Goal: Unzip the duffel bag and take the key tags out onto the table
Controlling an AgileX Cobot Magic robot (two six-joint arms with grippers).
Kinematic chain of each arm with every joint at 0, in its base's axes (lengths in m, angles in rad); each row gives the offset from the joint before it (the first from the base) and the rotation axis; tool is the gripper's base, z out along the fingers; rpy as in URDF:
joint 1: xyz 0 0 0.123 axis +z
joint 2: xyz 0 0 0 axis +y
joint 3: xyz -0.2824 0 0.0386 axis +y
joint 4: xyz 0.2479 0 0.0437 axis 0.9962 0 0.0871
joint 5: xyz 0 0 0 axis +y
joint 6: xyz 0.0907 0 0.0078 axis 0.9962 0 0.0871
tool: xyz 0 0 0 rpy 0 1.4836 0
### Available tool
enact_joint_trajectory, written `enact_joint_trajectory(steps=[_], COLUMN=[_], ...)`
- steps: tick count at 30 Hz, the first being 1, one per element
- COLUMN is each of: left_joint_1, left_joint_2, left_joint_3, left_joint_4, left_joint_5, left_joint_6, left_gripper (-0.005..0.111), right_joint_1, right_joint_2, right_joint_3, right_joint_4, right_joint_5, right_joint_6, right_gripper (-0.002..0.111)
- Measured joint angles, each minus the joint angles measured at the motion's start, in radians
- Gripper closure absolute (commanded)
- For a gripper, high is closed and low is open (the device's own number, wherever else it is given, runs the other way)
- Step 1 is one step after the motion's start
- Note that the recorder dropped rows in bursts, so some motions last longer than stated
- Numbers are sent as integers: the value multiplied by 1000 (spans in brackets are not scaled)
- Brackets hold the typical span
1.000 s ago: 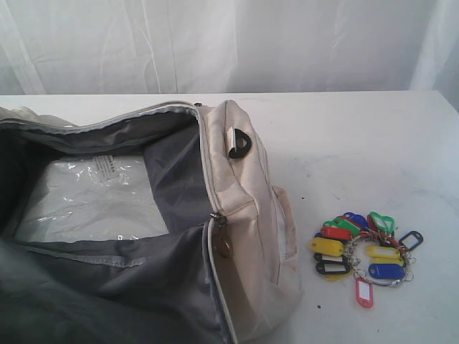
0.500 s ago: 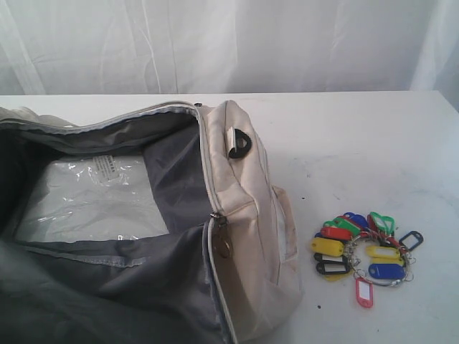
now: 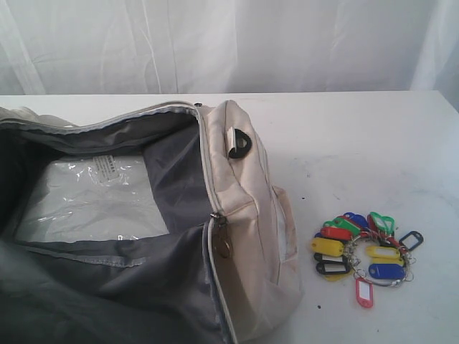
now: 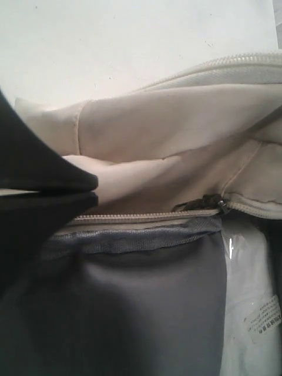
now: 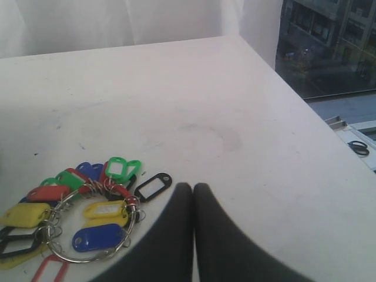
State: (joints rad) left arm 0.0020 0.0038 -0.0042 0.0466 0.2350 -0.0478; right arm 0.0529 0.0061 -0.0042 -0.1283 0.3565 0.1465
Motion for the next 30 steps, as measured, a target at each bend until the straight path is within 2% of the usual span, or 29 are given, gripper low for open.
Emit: enact_joint_trajectory(steps=[10,30], left_joint_1=[32,32], left_joint_2=[0,0], left_joint_3=[0,0], left_joint_4=[0,0], left_joint_5=[0,0], left_joint_6=[0,0], left_gripper=[107,107], right_joint_1=[40,40], right_joint_2=[0,0], right_joint_3=[0,0], right_joint_4=[0,0], right_joint_5=[2,2], right_joint_6=[0,0], right_gripper=[108,108])
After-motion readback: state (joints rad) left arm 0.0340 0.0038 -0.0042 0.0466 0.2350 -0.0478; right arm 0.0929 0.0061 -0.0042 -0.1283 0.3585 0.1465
